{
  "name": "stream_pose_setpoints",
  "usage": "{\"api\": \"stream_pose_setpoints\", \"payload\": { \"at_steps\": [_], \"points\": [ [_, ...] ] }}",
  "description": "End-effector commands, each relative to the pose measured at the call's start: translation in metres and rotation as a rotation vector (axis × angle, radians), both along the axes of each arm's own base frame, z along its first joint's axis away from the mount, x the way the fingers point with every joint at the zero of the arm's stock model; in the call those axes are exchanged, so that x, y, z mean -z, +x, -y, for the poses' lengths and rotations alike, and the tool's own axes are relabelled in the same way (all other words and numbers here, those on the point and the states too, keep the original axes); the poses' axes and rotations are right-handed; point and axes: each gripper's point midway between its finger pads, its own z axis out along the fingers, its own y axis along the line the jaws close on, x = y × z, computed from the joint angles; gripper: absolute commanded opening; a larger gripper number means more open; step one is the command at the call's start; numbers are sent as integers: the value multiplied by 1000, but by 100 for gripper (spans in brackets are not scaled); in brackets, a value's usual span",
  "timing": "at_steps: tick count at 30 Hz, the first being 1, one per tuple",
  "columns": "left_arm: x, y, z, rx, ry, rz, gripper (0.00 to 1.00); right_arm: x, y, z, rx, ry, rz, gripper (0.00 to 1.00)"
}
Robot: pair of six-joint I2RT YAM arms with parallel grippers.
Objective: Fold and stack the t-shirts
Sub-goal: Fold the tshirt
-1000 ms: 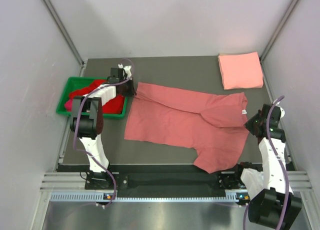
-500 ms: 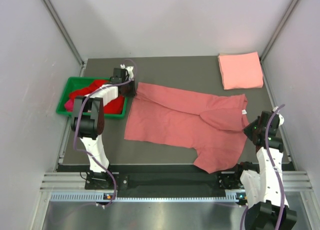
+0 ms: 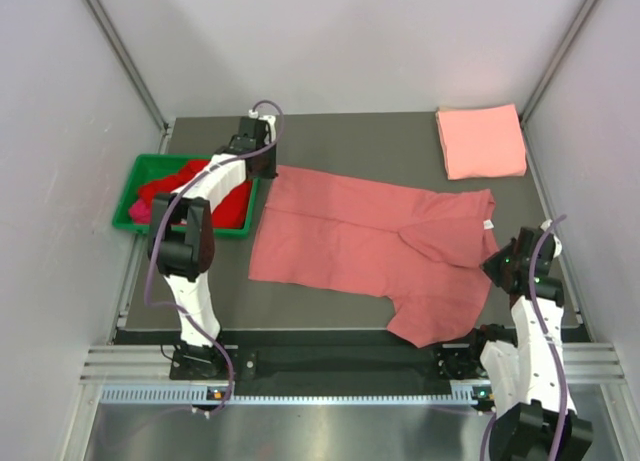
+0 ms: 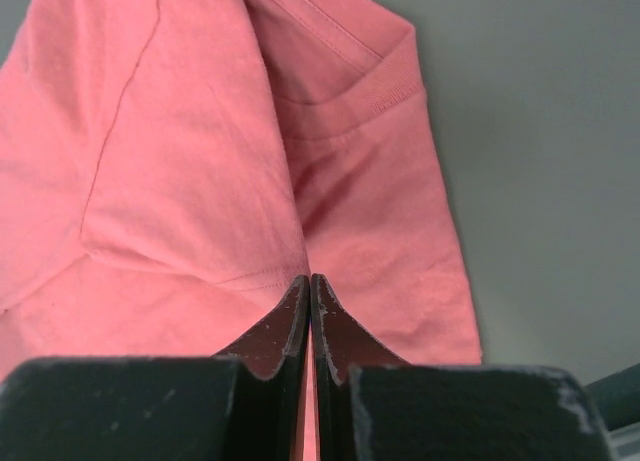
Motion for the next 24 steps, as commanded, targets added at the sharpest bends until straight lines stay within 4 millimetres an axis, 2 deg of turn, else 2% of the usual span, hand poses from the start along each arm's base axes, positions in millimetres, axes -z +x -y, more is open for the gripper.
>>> {"api": "stream_pose_setpoints", "payload": {
  "at_steps": [1, 6, 9, 13, 15, 16, 19, 20, 23, 24],
  "points": [
    [-10, -1, 12, 16, 28, 7, 23, -4, -2, -2, 19, 14, 23, 0],
    [10, -7, 42, 82, -48, -26, 23, -11, -7, 10, 105, -24, 38, 0],
    [27, -4, 45, 79, -43, -57, 22, -9, -11, 10, 133, -18, 41, 0],
    [52, 1, 45, 70, -24, -109, 22, 4, -22, 11, 157, -22, 15, 0],
    [62, 1, 43, 60, -13, -135, 23, 5, -22, 10, 158, -15, 24, 0],
    [61, 1, 43, 58, -8, -146, 23, 6, -21, 9, 154, -9, 29, 0],
    [63, 5, 43, 45, -7, -160, 23, -1, -13, 7, 138, -2, 53, 17],
    [60, 6, 44, 48, -14, -156, 23, -3, -11, 8, 134, -7, 57, 30],
    [49, 9, 48, 52, -34, -128, 23, -18, 5, 10, 123, -7, 77, 41],
    [42, 11, 51, 51, -49, -113, 23, -26, 19, 13, 114, -7, 97, 42]
  ]
}}
